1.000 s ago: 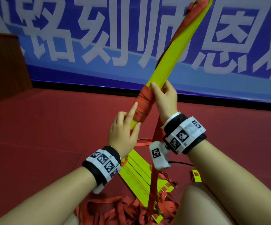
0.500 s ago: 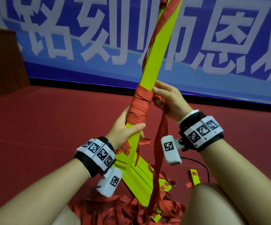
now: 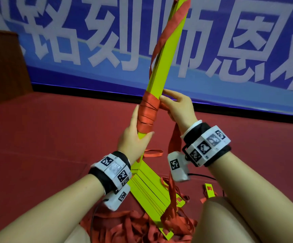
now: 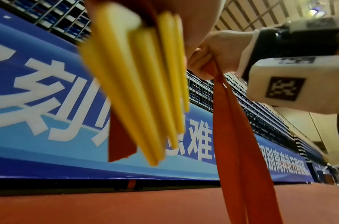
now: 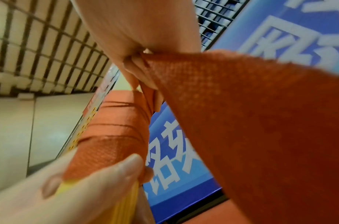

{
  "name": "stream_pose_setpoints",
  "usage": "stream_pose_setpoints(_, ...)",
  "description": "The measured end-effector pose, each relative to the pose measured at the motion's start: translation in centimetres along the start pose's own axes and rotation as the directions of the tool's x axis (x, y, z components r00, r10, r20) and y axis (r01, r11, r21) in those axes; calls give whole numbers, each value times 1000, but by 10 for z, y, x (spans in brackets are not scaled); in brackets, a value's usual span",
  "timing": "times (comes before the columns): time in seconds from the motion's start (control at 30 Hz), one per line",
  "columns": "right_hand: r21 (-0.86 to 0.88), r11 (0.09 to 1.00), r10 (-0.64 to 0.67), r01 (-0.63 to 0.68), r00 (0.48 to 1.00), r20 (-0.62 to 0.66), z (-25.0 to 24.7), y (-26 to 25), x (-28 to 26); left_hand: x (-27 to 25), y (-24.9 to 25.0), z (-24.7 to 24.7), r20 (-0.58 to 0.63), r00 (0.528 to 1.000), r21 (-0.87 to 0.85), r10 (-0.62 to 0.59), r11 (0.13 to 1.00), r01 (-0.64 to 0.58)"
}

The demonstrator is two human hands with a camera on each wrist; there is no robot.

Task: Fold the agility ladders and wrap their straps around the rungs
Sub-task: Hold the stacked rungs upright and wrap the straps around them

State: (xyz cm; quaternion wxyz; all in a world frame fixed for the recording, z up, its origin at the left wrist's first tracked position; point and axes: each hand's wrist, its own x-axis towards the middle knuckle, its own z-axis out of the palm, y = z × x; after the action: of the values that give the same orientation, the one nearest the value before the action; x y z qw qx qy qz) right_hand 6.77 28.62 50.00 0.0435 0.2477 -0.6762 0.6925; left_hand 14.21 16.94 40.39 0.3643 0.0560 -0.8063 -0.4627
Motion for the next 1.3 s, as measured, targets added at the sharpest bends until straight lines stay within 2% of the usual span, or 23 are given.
stream_pose_setpoints(0.07,-68,997,-36,33,999,-39,7,3,0,-1,2,1,-20,1000,192,20,981,-16)
stream_pose_setpoints(0.13,-107,992,-71,62,995,-76,13,8,0,-5,8,1,-23,995,317,95,945,-83)
stream_pose_setpoints(0.2,-151,984,-109,95,990,-87,19,13,-2,-7,9,-2,-13,986,323,169,934,-156)
stream_pose_setpoints(0.23,-163,981,-124,108,988,-95,21,16,-1,-7,5,-4,-2,986,303,167,940,-159)
stream_pose_setpoints(0.33,-121,988,-108,94,987,-115,20,23,2,-4,1,-6,26,996,113,86,990,-88)
stream_pose_setpoints(0.43,28,996,-86,88,994,-63,18,24,1,5,1,-6,67,996,-164,-59,984,69)
stream_pose_setpoints(0.5,101,990,-99,100,995,-12,14,22,1,10,0,-11,186,970,-336,-156,918,212)
stream_pose_setpoints(0.57,150,982,-120,113,992,39,9,18,2,11,0,-17,338,925,-417,-177,852,315)
stream_pose_setpoints(0.63,181,977,-132,114,987,91,7,15,2,9,-3,-19,403,905,-421,-138,850,317)
stream_pose_setpoints(0.67,184,977,-128,105,985,118,6,15,2,7,-3,-18,386,916,-424,-114,860,285)
stream_pose_setpoints(0.73,161,985,-94,68,982,164,3,12,4,7,-7,-16,273,960,-396,-59,903,168)
stream_pose_setpoints(0.8,76,997,-38,23,979,200,-3,9,7,7,-10,-15,185,983,-345,-20,935,84)
stream_pose_setpoints(0.93,-84,995,65,-46,969,240,-13,9,8,9,-21,-20,142,989,-225,-42,972,74)
stream_pose_setpoints(1.03,-142,988,95,-58,959,267,-14,17,9,10,-29,-22,129,987,-133,-100,984,118)
stream_pose_setpoints(1.13,-162,986,77,-45,978,195,-12,24,11,10,-31,-20,91,985,-90,-147,984,155)
stream_pose_setpoints(1.3,-89,993,69,-74,996,-56,-2,33,14,4,-19,-10,-6,983,93,-182,979,182)
